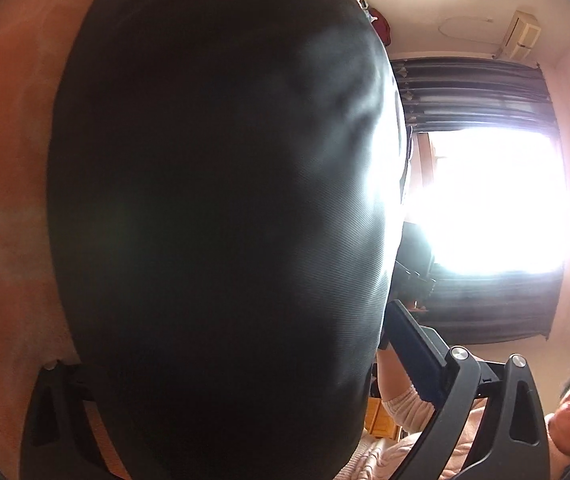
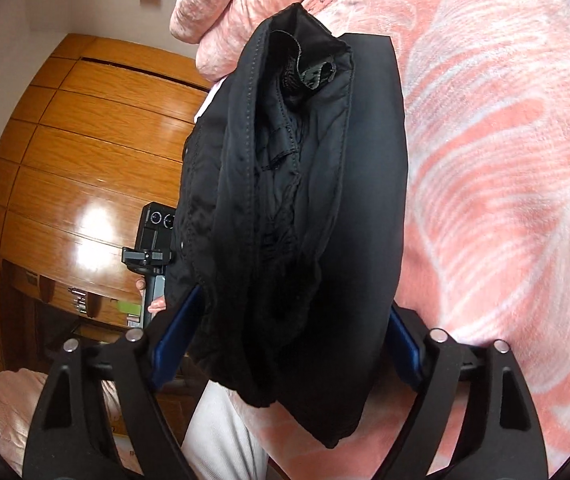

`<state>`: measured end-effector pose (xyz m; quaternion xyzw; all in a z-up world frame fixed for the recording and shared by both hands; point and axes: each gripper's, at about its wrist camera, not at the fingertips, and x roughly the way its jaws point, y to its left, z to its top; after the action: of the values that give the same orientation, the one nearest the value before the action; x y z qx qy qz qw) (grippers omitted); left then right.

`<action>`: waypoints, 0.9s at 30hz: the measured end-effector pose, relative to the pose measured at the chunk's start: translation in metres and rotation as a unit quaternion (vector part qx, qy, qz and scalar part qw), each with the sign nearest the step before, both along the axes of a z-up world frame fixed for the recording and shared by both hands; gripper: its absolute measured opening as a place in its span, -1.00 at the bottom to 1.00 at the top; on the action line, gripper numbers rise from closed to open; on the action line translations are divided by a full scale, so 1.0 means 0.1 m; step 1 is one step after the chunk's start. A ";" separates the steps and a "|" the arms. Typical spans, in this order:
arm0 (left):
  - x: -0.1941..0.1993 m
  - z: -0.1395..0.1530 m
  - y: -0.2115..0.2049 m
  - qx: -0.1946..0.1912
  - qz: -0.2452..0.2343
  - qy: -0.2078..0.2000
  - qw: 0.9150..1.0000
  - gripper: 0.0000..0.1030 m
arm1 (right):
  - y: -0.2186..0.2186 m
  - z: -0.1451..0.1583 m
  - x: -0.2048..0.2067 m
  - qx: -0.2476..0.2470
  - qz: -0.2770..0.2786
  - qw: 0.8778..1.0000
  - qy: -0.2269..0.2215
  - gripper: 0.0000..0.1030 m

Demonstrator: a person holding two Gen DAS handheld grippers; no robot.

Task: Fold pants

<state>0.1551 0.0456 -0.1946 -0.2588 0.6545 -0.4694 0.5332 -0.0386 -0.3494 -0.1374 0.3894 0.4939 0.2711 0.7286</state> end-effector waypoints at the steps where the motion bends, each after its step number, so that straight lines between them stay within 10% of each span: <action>1: 0.00 0.01 0.01 0.000 0.005 0.003 1.000 0.92 | 0.02 -0.01 0.01 -0.006 0.001 1.000 0.002 0.26; 11: -0.16 0.09 0.20 -0.001 0.109 0.000 0.994 -0.20 | 0.14 0.40 -0.09 -0.039 -0.013 0.998 -0.052 -0.29; 27: 0.40 0.74 -0.58 -0.046 0.125 -0.154 0.979 -0.29 | -0.35 1.13 0.85 -0.133 -0.035 0.979 -0.151 -0.30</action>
<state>0.1953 -0.0124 -0.1205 -0.2877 0.5047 -0.4631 0.6693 0.0468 -0.3847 -0.0242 0.2602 0.3957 0.2329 0.8494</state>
